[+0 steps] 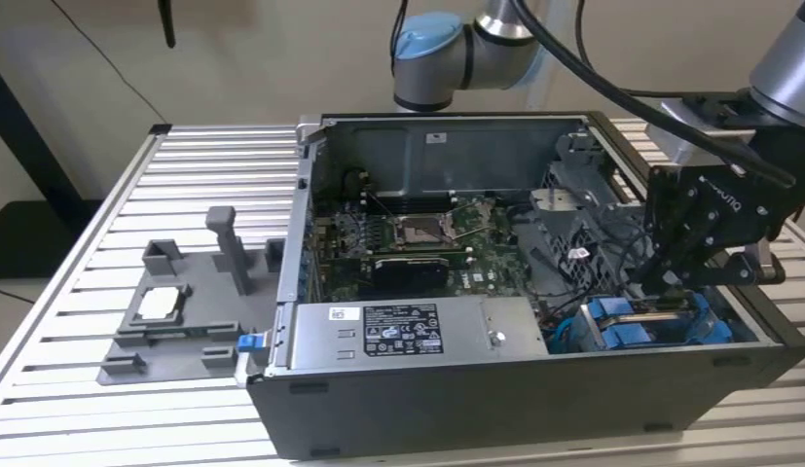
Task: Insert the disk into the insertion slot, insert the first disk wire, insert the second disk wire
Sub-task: 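Insert the second disk wire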
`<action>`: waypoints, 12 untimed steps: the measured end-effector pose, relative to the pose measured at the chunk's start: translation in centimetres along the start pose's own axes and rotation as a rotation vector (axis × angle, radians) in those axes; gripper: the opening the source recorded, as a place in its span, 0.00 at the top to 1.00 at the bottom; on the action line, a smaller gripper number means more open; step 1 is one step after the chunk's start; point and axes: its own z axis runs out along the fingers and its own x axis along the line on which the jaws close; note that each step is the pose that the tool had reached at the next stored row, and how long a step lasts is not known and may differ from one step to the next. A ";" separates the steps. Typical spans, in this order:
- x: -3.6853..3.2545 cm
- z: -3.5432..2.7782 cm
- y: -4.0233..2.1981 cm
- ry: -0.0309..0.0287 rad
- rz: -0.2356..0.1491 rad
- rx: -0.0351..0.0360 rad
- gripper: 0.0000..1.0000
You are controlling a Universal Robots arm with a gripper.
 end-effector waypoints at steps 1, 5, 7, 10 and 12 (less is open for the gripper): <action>0.00 -0.01 0.00 0.0001 0.000 -0.0001 0.84; 0.00 0.04 -0.05 0.0000 0.000 -0.0002 0.84; 0.01 0.19 -0.14 -0.0001 0.000 -0.0006 0.84; 0.05 0.37 -0.23 -0.0005 0.000 -0.0008 0.84; 0.09 0.47 -0.30 -0.0012 0.000 -0.0008 0.84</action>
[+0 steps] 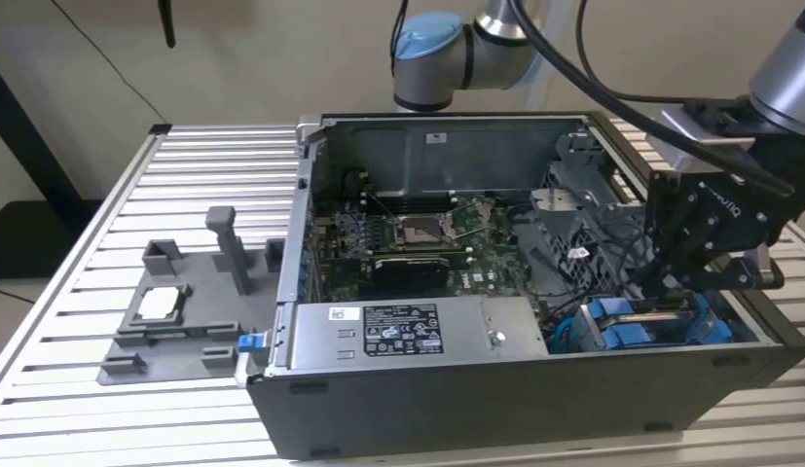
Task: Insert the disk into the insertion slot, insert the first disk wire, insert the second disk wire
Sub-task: 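Insert the second disk wire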
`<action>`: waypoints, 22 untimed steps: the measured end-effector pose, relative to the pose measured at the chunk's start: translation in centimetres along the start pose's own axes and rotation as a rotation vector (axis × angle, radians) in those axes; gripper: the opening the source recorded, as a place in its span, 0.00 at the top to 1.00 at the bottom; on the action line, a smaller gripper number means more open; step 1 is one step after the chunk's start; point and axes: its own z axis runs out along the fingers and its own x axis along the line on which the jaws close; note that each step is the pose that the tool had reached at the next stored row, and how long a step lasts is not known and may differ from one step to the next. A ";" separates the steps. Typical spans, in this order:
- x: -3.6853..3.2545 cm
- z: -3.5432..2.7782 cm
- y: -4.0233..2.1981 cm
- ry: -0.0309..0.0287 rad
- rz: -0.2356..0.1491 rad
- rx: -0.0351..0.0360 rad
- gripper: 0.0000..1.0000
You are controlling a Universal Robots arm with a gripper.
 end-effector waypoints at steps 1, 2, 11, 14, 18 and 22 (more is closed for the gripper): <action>0.02 0.05 -0.03 -0.0005 0.000 0.0000 0.84; 0.04 0.09 -0.06 -0.0006 0.001 0.0001 0.84; 0.11 0.51 -0.18 -0.0023 0.011 0.0004 0.84; 0.15 0.60 -0.22 -0.0034 0.014 0.0006 0.84; 0.24 0.86 -0.26 -0.0040 0.020 0.0004 0.84; 0.26 0.95 -0.27 -0.0038 0.024 0.0002 0.84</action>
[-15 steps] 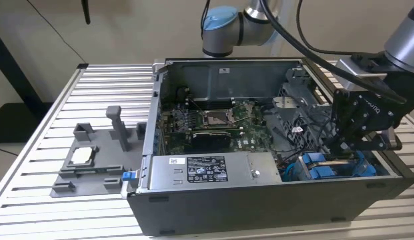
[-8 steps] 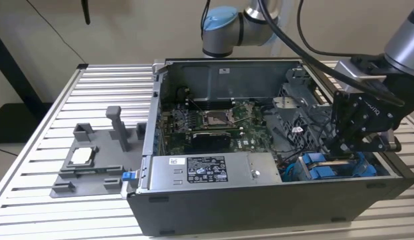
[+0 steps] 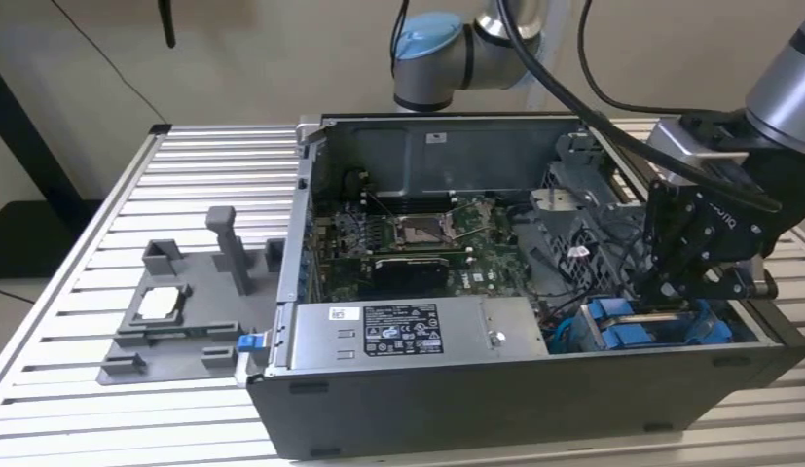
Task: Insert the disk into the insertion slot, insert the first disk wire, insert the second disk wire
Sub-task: 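Insert the second disk wire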
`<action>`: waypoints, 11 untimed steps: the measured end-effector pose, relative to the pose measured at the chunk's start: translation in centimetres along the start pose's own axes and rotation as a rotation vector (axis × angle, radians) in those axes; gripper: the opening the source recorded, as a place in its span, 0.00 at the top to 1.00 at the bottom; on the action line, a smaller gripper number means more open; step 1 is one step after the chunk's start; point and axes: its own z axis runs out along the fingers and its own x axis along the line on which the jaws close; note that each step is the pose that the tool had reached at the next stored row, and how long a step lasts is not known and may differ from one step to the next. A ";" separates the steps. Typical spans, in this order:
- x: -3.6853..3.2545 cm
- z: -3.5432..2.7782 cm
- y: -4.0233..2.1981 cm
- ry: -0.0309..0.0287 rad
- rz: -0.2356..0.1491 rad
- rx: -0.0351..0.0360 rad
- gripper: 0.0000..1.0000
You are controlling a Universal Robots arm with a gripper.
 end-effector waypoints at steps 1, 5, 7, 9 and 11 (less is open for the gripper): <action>0.00 0.02 0.00 -0.0003 0.000 0.0000 0.84; -0.02 -0.33 0.03 -0.0016 0.001 0.0001 0.77; -0.04 -0.98 0.09 -0.0011 0.003 0.0001 0.77; -0.08 -1.75 0.17 -0.0012 0.004 0.0002 0.70; -0.11 -2.53 0.24 -0.0011 0.005 0.0002 0.70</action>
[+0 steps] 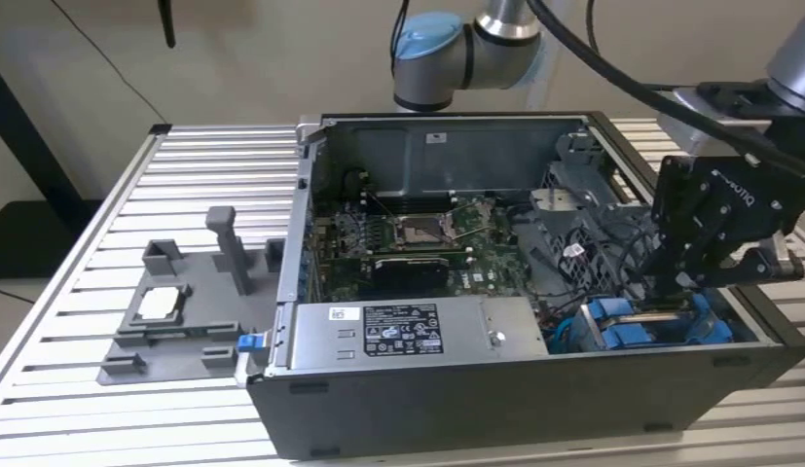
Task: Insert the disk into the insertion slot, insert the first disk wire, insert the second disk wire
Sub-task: 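Insert the second disk wire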
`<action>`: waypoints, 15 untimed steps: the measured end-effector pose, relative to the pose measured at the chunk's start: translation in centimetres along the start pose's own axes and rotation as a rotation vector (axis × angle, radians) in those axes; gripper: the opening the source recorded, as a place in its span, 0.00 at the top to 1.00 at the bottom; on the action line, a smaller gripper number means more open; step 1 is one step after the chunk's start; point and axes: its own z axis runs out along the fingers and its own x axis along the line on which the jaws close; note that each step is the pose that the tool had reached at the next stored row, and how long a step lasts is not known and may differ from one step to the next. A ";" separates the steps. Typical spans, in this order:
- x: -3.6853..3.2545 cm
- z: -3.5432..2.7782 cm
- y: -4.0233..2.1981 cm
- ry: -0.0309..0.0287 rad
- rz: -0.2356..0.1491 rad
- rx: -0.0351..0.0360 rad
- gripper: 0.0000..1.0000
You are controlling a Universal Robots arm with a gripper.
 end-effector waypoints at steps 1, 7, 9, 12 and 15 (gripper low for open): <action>-0.02 -0.39 0.04 -0.0002 0.001 0.0001 0.70; -0.09 -2.11 0.20 -0.0005 0.003 0.0002 0.70; -0.11 -2.44 0.23 -0.0004 0.004 0.0002 0.70; -0.11 -2.49 0.24 -0.0005 0.004 0.0002 0.70; -0.11 -2.52 0.24 -0.0005 0.004 0.0002 0.70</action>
